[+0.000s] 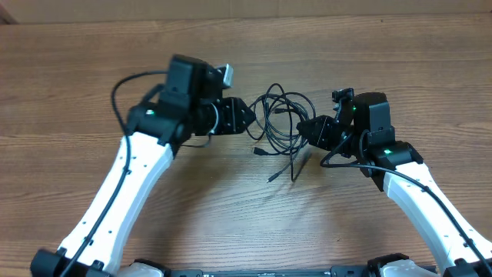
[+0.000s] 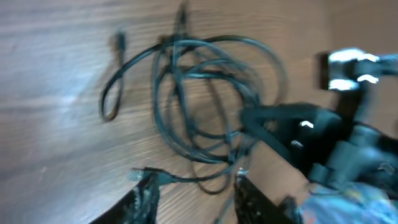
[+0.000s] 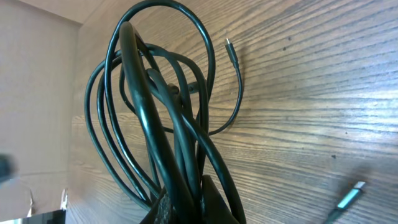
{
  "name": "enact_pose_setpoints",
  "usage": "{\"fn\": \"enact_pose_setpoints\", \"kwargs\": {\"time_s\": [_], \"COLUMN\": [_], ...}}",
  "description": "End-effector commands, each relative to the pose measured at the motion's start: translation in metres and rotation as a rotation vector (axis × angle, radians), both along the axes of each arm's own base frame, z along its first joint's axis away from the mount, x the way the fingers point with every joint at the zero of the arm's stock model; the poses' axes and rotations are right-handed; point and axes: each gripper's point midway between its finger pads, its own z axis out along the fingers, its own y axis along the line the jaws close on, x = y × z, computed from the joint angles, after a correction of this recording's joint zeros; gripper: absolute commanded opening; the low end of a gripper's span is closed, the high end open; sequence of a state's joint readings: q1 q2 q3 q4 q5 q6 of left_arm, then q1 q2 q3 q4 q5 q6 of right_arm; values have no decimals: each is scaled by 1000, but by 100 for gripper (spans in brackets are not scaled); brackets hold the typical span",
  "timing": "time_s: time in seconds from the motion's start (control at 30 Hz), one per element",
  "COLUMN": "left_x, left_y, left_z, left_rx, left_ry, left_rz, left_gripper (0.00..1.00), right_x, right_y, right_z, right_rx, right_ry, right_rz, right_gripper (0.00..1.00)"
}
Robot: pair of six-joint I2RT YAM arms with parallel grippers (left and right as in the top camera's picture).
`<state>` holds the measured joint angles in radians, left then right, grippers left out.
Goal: Untangle cables
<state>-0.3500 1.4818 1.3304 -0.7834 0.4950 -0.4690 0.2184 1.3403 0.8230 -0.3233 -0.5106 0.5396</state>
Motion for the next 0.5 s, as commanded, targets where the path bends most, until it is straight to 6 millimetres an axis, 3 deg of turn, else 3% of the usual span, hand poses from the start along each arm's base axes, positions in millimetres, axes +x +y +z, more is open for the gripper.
{"fn": "enact_pose_setpoints", "kwargs": {"time_s": [0.0, 0.33, 0.37, 0.47], "left_x": [12, 24, 25, 27], "left_y": [1, -24, -25, -27], "left_z": [-31, -97, -101, -117], "left_rx": [101, 138, 140, 156], "left_ry": [59, 195, 200, 224], "left_rz": [83, 94, 95, 90], "left_gripper": [42, 41, 37, 4], "right_x": [0, -4, -4, -4], "right_y": [4, 10, 10, 10], "right_z": [6, 7, 7, 6], "right_rx": [11, 16, 16, 15], "right_ry": [-23, -22, -21, -18], "right_rz": [29, 50, 50, 49], "right_gripper": [4, 4, 4, 4]}}
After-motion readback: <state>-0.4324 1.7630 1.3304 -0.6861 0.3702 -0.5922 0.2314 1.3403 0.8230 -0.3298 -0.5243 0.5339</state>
